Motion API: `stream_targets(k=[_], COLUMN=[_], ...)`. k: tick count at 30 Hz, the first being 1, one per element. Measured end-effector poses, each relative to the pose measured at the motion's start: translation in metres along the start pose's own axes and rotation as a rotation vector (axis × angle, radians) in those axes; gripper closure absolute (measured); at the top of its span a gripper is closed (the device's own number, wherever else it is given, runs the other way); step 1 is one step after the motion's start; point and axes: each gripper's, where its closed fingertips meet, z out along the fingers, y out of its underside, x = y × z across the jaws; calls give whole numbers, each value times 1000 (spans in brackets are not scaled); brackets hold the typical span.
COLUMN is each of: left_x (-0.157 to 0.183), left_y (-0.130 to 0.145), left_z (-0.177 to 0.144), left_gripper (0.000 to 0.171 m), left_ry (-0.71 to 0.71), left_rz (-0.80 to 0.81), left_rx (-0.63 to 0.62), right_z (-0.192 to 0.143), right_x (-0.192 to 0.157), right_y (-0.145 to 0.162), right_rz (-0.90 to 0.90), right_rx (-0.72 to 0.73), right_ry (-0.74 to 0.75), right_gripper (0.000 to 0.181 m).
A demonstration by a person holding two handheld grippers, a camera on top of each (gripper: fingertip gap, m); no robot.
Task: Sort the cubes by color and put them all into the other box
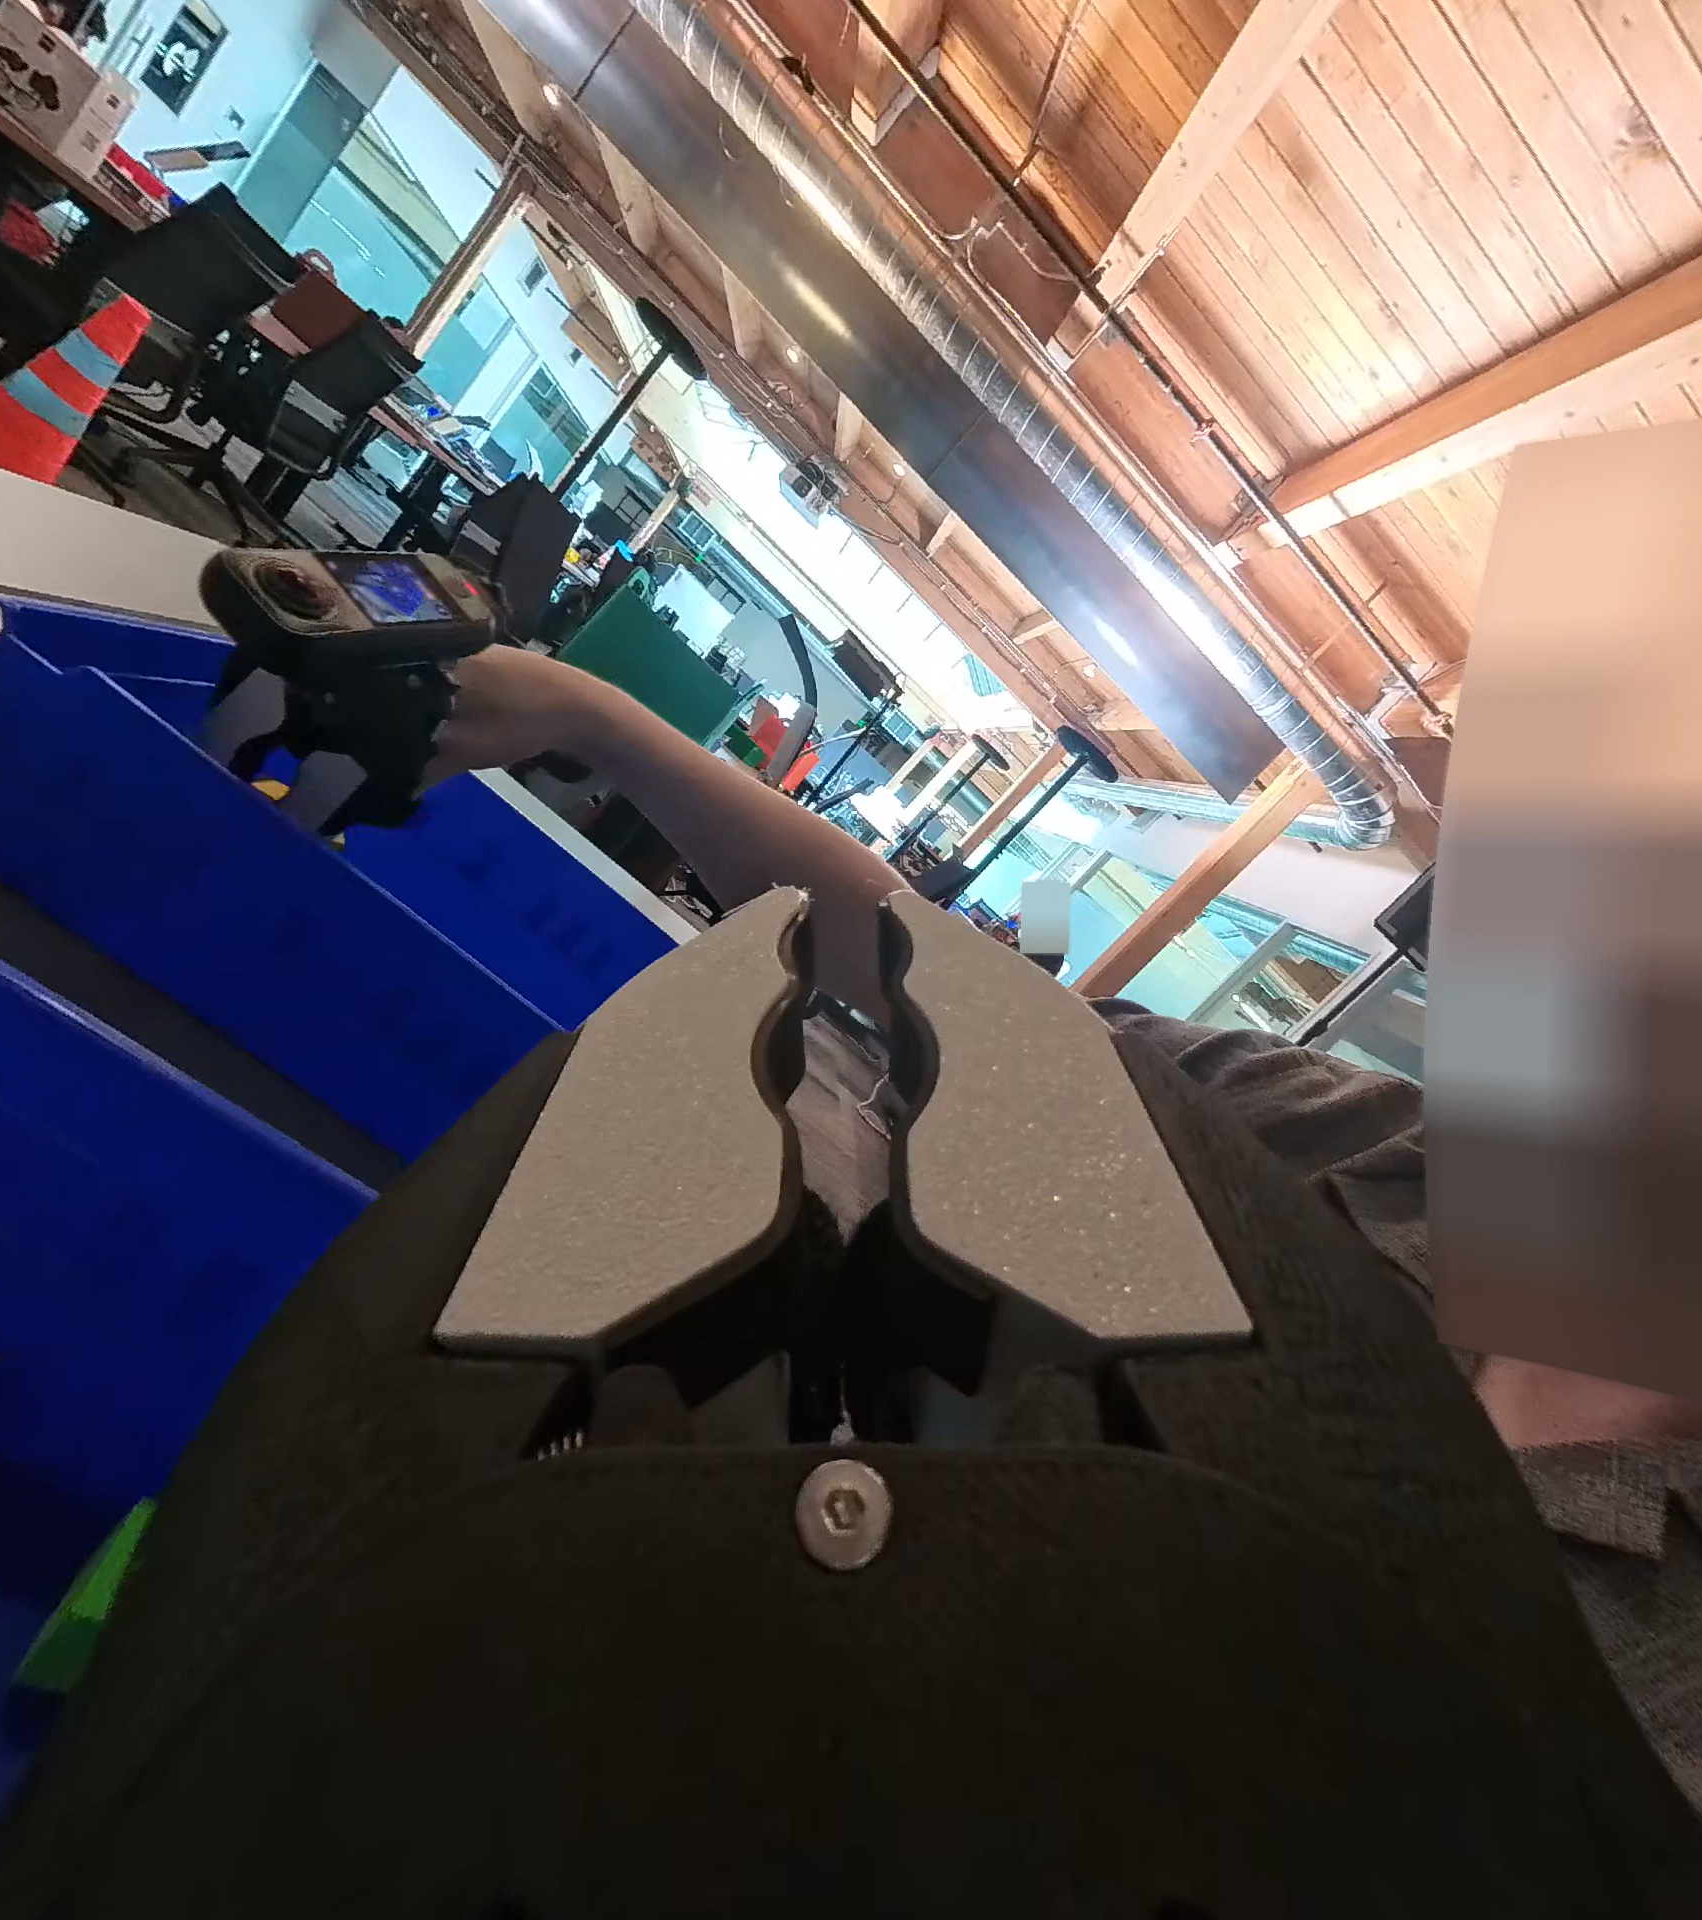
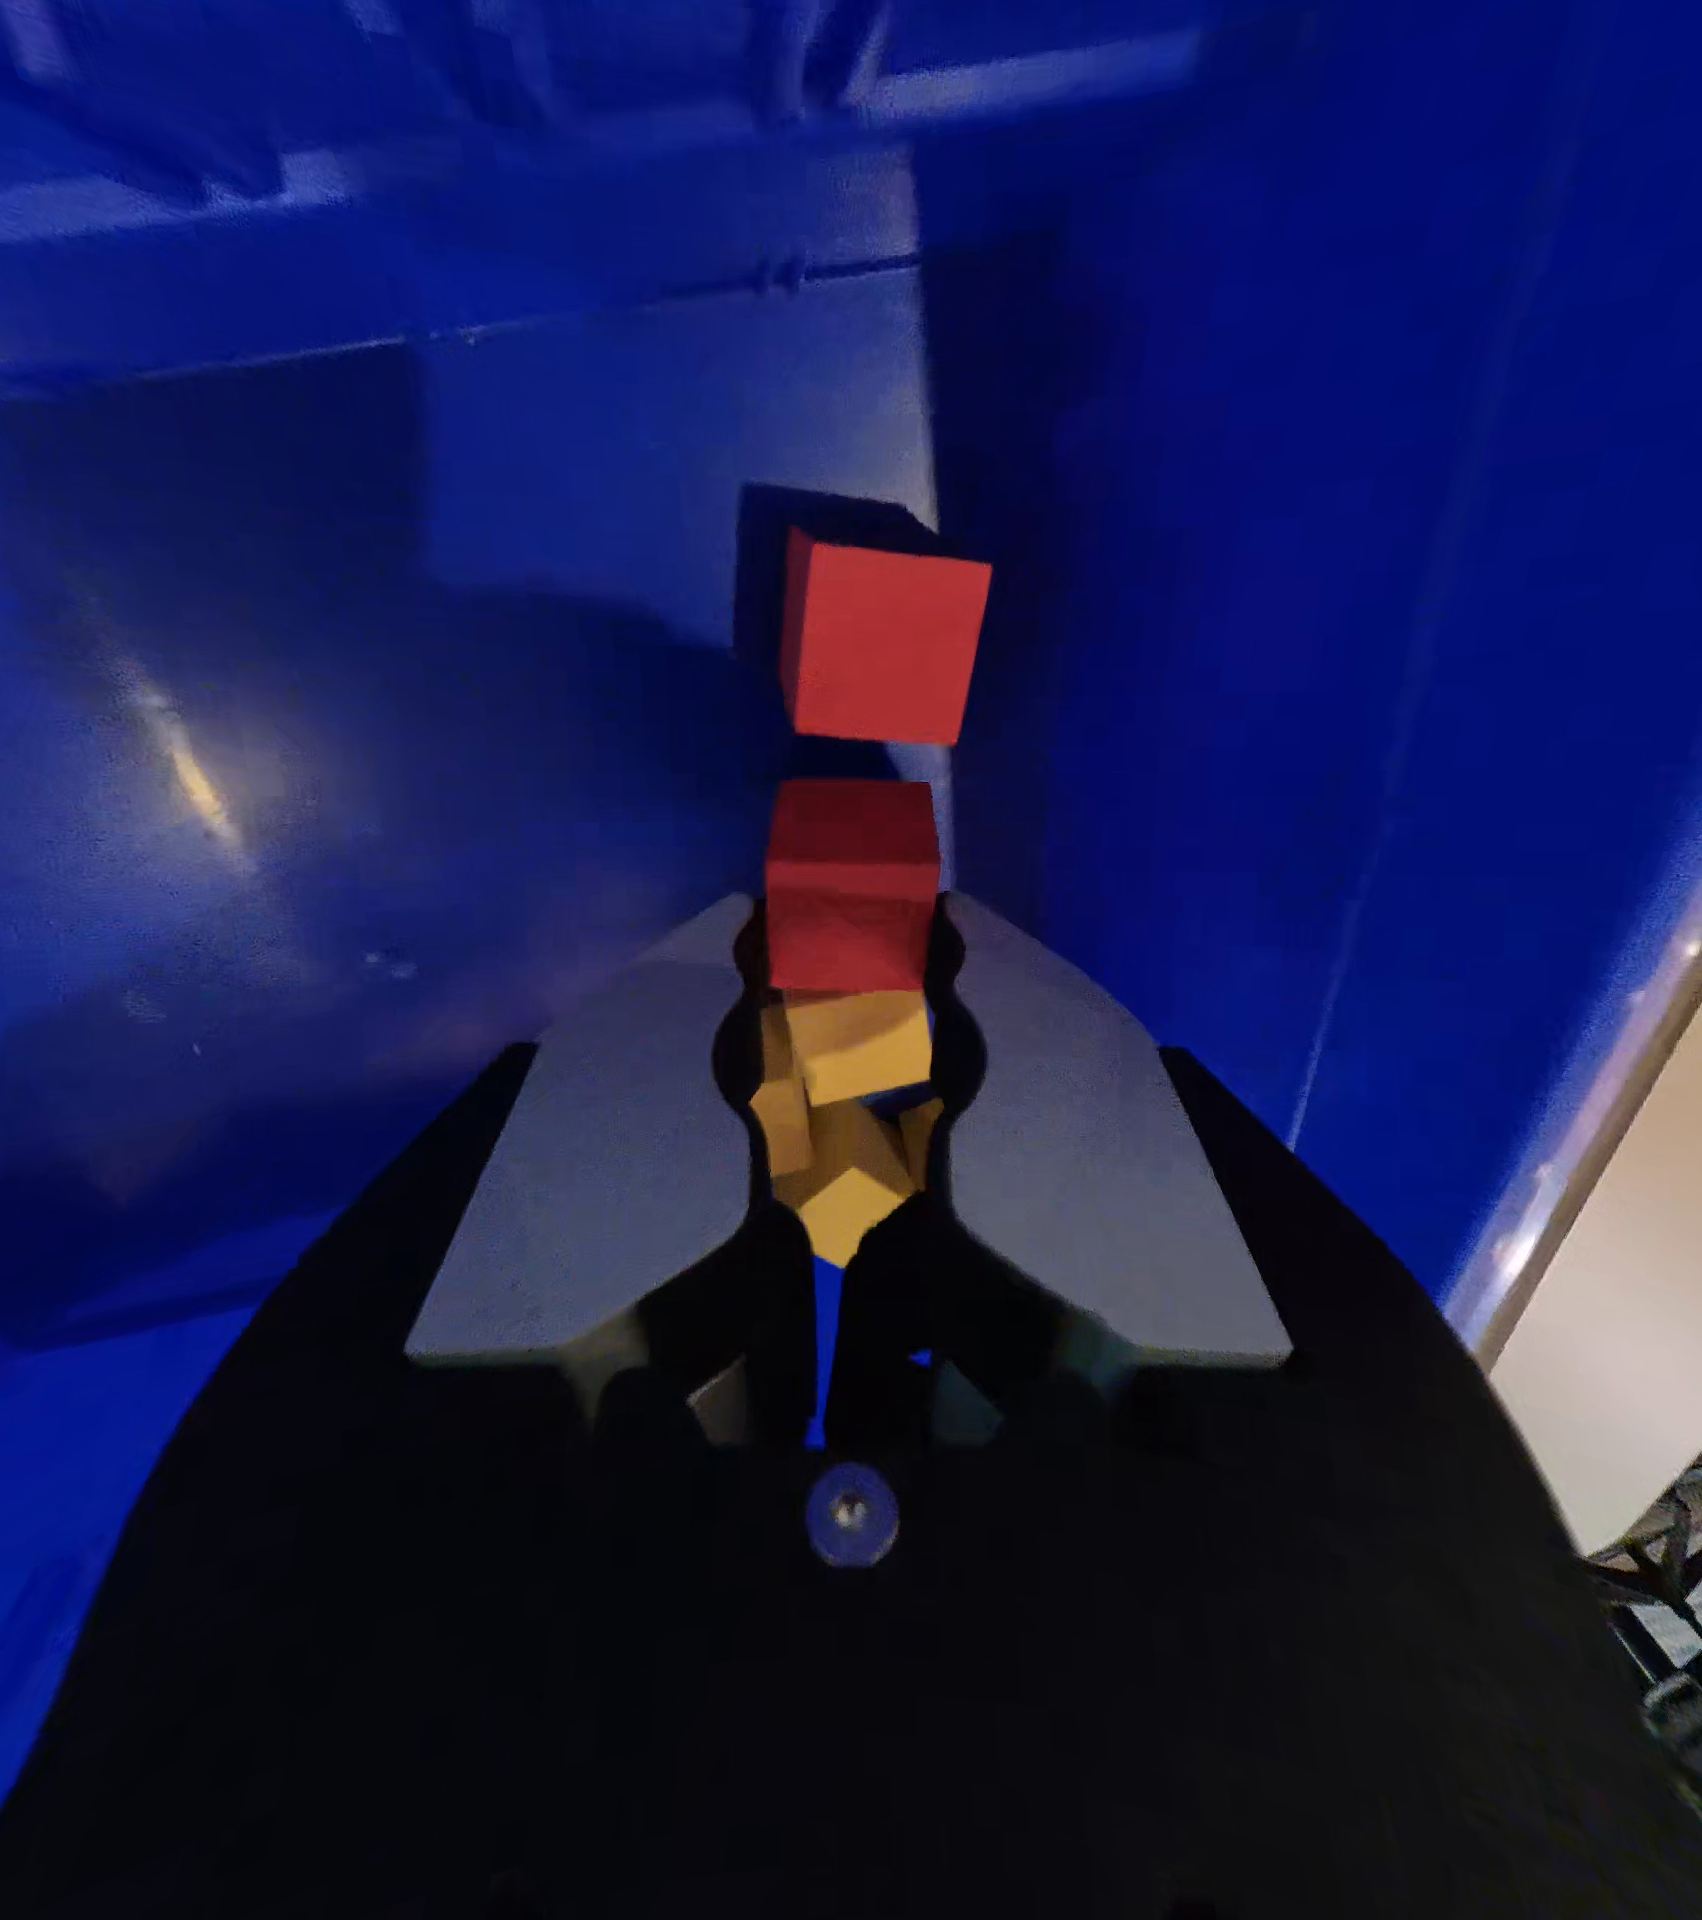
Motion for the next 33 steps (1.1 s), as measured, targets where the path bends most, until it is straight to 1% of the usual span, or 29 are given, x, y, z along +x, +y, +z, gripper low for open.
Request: stream_targets(k=[6, 12, 17, 18, 21, 24, 27, 29, 31, 33], left_x=[-2, 0, 3, 3, -1, -20, -58, -89, -121, -151], left_y=[0, 1, 2, 2, 0, -2, -3, -6, -9, -11], left_z=[0, -1, 1, 0, -8, -20, -37, -51, -64, -72], left_gripper=[160, 161, 161, 161, 160, 155, 146, 143, 137, 127], left_ry=[3, 4, 13, 6, -42, -165, -412, -621, -823, -965], left_rz=[2, 12, 16, 19, 25, 29, 76, 149, 249, 351], left_rx=[-8, -16, -28, -33, -56, -103, -223, -356, -537, -724], right_z=[8, 3, 9, 10, 9, 5, -4, -13, -24, -37], right_x=[7, 11, 11, 11, 8, 5, 2, -3, -8, -15], right_y=[-13, -25, -26, -26, -27, -27, -23, -19, -14, -13], right_rz=[-7, -25, -39, -35, 11, 56, 67, 82, 90, 81], right_rx=[8, 67, 50, 48, 39, 32, 25, 24, 26, 60], right_ry=[8, 53, 64, 64, 28, -6, -14, -27, -18, 8], right_gripper=[152, 152, 152, 151, 142, 135, 134, 133, 130, 130])
